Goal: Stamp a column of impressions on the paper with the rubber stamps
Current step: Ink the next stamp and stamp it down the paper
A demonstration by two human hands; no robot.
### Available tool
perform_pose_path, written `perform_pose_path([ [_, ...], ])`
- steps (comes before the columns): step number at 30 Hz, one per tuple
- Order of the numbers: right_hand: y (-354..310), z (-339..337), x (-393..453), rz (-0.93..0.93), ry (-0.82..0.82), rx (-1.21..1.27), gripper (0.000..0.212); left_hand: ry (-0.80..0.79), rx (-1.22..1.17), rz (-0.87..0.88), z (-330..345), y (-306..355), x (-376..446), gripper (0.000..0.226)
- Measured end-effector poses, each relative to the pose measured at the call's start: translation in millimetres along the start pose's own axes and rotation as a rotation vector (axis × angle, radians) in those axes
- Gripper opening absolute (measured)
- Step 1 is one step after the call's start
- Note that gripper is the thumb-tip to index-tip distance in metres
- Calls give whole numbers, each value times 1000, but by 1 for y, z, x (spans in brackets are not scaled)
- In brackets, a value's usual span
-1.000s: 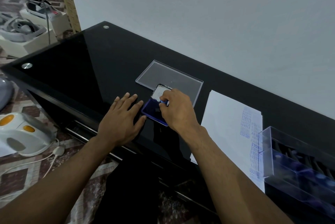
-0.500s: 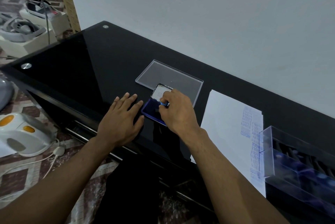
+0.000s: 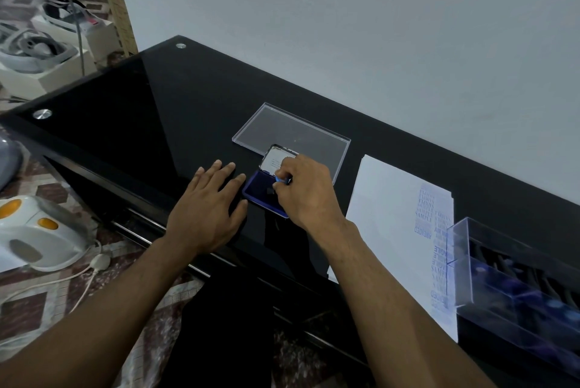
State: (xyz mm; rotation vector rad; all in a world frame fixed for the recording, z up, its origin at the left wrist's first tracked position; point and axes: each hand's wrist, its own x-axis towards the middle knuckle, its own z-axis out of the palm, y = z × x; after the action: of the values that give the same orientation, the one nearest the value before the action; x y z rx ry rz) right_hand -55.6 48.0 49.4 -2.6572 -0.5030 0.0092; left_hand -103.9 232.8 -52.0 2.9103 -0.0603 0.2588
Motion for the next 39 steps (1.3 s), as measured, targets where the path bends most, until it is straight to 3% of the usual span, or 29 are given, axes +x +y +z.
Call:
perform_pose_path([
  [17,-1,5,-1,28,31,34,13,-8,-6,-5,-3,2,-1,68],
  [24,9,0,-17,76,116,190,35,3,-123,-31,-10,5,3,76],
  [30,40,-25,-48,80,216,146,25,28,-167,56,-14,54,10,70],
  [39,107,-63,-97,247,272,168,20,-24,-203,217,-3,146,19,69],
])
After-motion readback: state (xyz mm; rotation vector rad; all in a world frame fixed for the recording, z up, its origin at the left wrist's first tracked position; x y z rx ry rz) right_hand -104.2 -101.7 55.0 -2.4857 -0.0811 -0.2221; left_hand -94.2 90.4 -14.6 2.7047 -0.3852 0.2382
